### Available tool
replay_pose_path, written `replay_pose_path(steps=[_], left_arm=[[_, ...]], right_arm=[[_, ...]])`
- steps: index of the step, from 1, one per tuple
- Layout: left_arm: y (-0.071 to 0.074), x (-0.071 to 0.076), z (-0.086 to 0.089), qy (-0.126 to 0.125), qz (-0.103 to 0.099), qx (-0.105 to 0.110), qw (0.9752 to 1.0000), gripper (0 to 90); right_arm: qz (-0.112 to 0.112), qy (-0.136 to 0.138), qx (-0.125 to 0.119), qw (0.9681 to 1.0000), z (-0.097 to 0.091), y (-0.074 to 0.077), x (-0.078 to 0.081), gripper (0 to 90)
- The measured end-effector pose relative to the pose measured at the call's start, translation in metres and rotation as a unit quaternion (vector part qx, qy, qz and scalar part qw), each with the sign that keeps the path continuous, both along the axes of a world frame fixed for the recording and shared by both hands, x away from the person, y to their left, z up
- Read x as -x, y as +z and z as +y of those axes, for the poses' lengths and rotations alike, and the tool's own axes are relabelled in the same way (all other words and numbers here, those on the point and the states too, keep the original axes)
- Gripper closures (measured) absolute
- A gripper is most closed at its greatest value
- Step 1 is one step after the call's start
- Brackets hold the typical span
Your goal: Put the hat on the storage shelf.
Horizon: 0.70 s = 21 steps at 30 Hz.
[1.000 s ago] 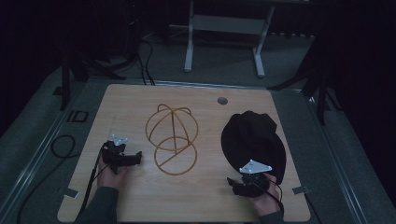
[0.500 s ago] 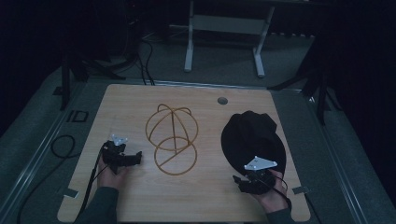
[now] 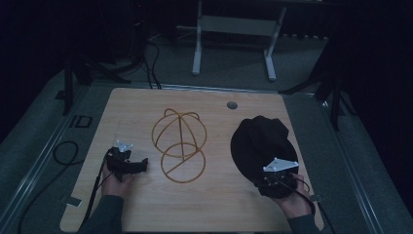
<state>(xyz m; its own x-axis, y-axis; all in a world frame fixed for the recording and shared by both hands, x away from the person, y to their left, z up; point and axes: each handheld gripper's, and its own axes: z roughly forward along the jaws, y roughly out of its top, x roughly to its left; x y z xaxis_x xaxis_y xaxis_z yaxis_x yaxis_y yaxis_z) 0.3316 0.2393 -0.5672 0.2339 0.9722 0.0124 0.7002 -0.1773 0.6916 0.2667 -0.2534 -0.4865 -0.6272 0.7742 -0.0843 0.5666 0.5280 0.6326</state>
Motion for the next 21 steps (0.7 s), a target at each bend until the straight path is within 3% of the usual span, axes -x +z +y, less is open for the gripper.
replay_pose_path(steps=[21], left_arm=[[0.000,0.000,0.000,0.000,0.001,0.000,1.0000,1.8]], right_arm=[[-0.002,-0.038,0.023,0.9990,-0.038,0.049,-0.006,41.9]])
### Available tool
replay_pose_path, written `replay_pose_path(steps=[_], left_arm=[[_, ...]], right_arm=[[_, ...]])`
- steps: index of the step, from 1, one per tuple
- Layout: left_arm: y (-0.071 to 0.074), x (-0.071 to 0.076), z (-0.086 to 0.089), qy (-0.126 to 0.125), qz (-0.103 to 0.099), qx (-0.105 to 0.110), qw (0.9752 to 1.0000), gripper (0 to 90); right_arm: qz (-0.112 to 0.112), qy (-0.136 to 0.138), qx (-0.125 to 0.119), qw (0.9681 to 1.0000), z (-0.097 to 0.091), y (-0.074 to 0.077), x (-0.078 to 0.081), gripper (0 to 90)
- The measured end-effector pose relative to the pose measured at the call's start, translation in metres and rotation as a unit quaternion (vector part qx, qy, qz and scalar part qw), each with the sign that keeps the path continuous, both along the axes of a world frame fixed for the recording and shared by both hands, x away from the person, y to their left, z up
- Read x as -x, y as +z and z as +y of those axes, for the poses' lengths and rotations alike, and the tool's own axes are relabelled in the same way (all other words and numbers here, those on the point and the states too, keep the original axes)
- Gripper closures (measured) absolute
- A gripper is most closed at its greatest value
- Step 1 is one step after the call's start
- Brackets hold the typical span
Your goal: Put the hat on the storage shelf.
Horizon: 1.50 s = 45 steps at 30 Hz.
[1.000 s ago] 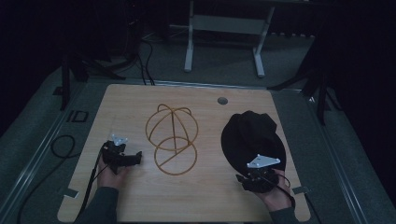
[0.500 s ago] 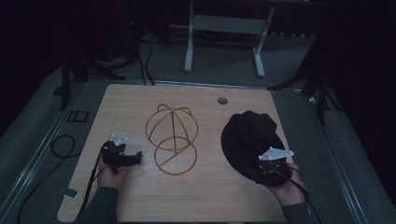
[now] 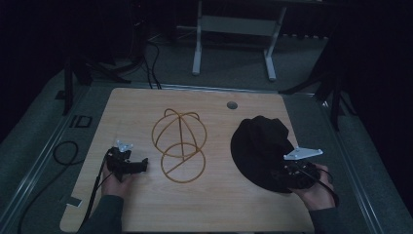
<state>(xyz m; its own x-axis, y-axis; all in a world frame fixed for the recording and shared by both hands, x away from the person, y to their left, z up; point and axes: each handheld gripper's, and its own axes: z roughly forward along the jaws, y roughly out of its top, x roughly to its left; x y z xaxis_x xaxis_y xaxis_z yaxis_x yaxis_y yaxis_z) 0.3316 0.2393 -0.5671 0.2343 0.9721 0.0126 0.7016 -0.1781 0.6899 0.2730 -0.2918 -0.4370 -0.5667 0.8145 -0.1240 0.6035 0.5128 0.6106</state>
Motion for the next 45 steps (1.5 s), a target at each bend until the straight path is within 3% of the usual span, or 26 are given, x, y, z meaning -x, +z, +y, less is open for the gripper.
replay_pose_path(steps=[12,15,24,34,40,45], left_arm=[[0.000,0.000,0.000,0.000,0.000,0.000,1.0000,1.8],[0.000,0.000,0.000,0.000,0.000,0.000,1.0000,1.8],[0.000,0.000,0.000,0.000,0.000,0.000,1.0000,1.8],[0.000,0.000,0.000,0.001,0.000,0.000,1.0000,1.8],[0.000,0.000,0.000,0.000,0.000,0.000,1.0000,1.8],[0.000,0.000,0.000,0.000,0.000,0.000,1.0000,1.8]], right_arm=[[0.013,-0.023,0.026,0.9993,-0.009,0.016,-0.012,40.8],[0.020,-0.022,0.034,0.9990,-0.011,0.015,-0.021,42.3],[0.067,-0.024,0.040,0.9967,-0.012,0.007,-0.059,42.7],[0.142,-0.021,0.054,0.9882,-0.005,0.004,-0.093,38.4],[0.158,-0.021,0.050,0.9859,-0.002,0.002,-0.104,39.2],[0.182,-0.018,0.060,0.9813,0.003,-0.002,-0.115,44.6]])
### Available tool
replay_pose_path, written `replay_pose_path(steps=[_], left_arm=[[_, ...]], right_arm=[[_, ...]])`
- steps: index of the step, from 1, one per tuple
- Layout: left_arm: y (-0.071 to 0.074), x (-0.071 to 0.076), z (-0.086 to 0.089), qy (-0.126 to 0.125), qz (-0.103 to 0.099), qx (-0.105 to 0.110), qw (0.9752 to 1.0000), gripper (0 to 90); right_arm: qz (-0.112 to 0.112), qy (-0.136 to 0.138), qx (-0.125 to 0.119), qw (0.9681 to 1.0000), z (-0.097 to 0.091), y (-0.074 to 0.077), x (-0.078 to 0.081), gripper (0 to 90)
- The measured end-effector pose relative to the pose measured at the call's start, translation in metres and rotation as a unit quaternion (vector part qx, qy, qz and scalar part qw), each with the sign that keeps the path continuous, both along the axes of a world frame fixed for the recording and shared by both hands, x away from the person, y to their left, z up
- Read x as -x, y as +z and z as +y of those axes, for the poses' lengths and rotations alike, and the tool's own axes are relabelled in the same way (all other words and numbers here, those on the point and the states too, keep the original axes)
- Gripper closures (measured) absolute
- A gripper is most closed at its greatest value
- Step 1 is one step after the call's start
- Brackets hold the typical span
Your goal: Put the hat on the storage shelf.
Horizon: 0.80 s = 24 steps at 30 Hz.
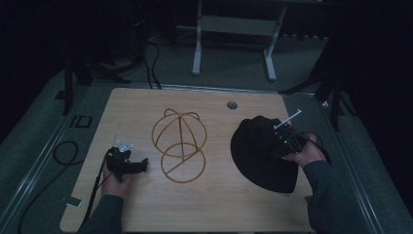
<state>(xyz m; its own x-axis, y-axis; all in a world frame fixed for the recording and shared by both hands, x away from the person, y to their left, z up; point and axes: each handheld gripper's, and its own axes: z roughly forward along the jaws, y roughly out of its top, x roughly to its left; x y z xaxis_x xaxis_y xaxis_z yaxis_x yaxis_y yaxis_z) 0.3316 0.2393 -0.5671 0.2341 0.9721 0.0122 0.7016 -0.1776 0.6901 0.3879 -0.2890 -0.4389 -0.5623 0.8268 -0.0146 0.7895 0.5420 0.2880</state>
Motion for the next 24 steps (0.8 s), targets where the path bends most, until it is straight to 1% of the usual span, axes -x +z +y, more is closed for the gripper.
replay_pose_path(steps=[2,3,4,5,8,9,10,11,12,19,24], left_arm=[[0.000,0.000,0.000,0.000,0.000,0.000,1.0000,1.8],[0.000,0.000,0.000,0.000,0.000,0.000,1.0000,1.8],[0.000,0.000,0.000,0.000,0.000,0.000,1.0000,1.8],[0.000,0.000,0.000,0.000,0.000,0.000,1.0000,1.8],[0.000,0.000,0.000,0.000,0.000,0.000,1.0000,1.8],[0.000,0.000,0.000,0.000,0.000,0.000,1.0000,1.8],[0.000,0.000,0.000,0.000,0.000,0.000,1.0000,1.8],[0.000,0.000,0.000,0.000,0.001,0.000,1.0000,1.8],[0.000,0.000,0.000,0.000,0.000,0.000,1.0000,1.8],[0.000,0.000,0.000,0.000,0.000,0.000,1.0000,1.8],[0.000,0.000,0.000,0.000,0.000,0.000,1.0000,1.8]], right_arm=[[0.007,-0.003,0.001,1.0000,0.000,0.001,-0.004,49.0],[0.009,-0.003,0.002,0.9999,0.000,0.001,-0.006,52.9],[0.015,0.003,0.003,0.9999,-0.001,0.002,-0.008,56.8],[0.019,0.006,0.002,0.9998,-0.002,0.002,-0.010,58.8],[0.039,0.006,-0.012,0.9991,-0.005,0.002,-0.017,66.1],[0.043,0.008,-0.014,0.9990,-0.005,0.001,-0.019,71.2],[0.044,0.010,-0.016,0.9989,-0.005,0.001,-0.021,76.8],[0.039,0.012,-0.015,0.9991,-0.005,0.001,-0.021,81.2],[0.029,0.011,-0.011,0.9995,-0.004,0.001,-0.022,82.9],[0.014,0.023,-0.005,0.9996,0.001,0.006,-0.020,84.6],[0.004,0.034,-0.014,0.9993,0.003,0.017,-0.018,85.0]])
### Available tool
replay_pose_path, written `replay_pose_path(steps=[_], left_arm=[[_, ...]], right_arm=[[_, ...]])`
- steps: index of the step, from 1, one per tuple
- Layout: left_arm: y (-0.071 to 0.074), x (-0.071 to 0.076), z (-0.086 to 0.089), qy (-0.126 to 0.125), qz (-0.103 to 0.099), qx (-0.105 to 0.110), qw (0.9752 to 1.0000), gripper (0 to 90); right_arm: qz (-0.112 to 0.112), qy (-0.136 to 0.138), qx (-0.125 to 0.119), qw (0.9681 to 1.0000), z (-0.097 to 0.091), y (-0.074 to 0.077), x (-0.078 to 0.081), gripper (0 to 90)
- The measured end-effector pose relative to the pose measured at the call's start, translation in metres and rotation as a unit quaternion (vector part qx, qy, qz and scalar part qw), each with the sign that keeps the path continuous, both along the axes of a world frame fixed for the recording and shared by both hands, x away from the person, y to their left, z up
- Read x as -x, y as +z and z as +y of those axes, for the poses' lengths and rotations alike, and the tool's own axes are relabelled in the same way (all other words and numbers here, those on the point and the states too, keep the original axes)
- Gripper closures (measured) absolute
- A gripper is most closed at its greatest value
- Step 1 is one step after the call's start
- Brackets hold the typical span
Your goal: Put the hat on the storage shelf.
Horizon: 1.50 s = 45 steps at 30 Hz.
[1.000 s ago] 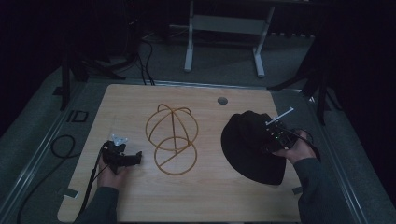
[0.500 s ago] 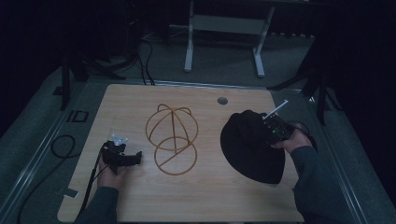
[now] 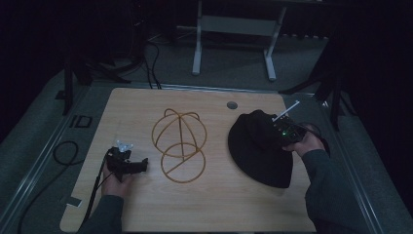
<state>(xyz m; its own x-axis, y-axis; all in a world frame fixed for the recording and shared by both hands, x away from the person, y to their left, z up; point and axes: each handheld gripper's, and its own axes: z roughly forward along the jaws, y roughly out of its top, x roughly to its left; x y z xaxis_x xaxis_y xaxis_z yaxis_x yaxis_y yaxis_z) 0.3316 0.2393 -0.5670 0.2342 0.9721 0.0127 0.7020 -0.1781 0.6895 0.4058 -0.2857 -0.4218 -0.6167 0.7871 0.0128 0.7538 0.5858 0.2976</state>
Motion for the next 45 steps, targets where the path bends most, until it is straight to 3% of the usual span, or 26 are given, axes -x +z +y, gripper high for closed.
replay_pose_path(steps=[20,45], left_arm=[[0.000,0.000,0.000,0.000,-0.001,0.001,1.0000,1.8],[0.000,0.000,-0.001,-0.004,0.001,0.001,1.0000,1.8]], right_arm=[[-0.042,0.048,-0.024,0.9977,0.020,0.036,0.003,85.1],[-0.095,0.087,-0.054,0.9901,0.035,0.083,0.008,85.1]])
